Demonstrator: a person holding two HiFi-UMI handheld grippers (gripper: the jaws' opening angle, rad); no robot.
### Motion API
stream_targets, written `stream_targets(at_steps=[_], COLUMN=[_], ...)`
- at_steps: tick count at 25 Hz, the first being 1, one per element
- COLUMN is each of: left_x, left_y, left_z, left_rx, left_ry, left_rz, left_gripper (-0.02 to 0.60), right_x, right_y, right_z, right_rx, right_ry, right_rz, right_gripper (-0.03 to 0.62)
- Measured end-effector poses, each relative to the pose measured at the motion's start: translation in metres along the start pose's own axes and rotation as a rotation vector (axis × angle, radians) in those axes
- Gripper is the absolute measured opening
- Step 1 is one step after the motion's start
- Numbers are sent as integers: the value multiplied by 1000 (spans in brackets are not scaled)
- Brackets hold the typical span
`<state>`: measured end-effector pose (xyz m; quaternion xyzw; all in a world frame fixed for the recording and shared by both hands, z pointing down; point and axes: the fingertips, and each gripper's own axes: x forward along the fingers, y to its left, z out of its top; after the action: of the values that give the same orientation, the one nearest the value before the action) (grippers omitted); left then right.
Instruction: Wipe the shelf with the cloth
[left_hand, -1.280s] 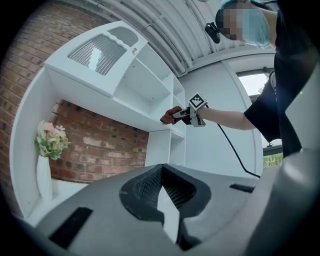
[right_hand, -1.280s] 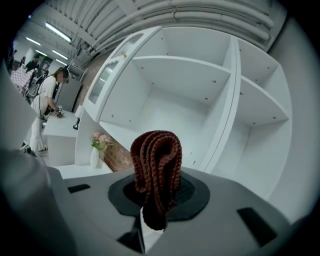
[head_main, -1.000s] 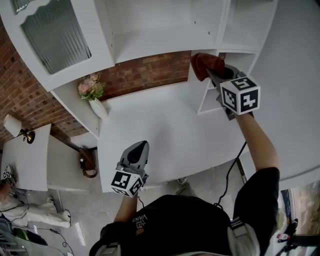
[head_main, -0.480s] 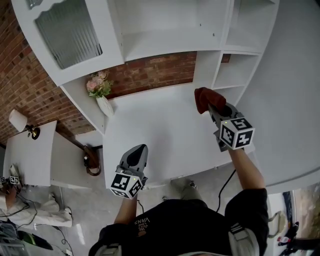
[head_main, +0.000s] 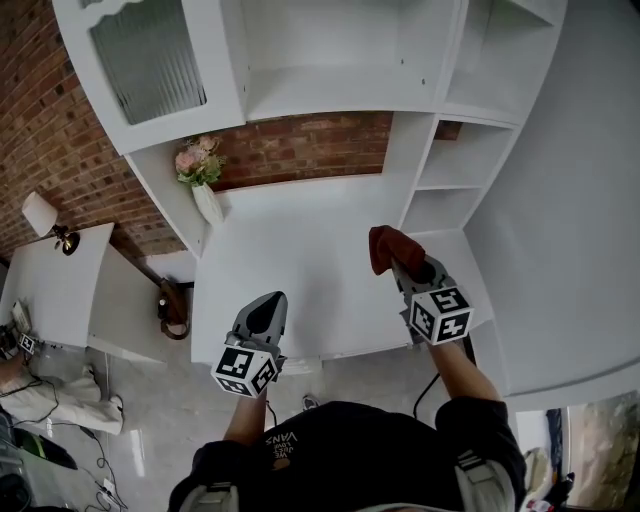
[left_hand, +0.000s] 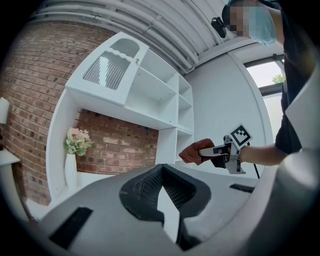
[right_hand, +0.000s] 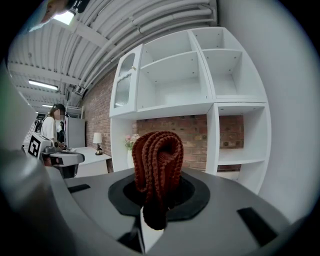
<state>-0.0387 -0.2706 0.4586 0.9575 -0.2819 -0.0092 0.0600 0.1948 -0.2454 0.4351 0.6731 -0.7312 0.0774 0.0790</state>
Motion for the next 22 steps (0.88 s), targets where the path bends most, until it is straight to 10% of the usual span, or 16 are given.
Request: stream_targets(at_steps=[22], left_x=[-26], left_y=[-150], left_z=[-54], left_rx=[-30], left_ry=[84], left_rz=[111], left_gripper=[5], right_x=[-128], right_y=[2], right_z=[-118], right_rx=[182], right_ry=[97], right_rz=[187], right_gripper=[69])
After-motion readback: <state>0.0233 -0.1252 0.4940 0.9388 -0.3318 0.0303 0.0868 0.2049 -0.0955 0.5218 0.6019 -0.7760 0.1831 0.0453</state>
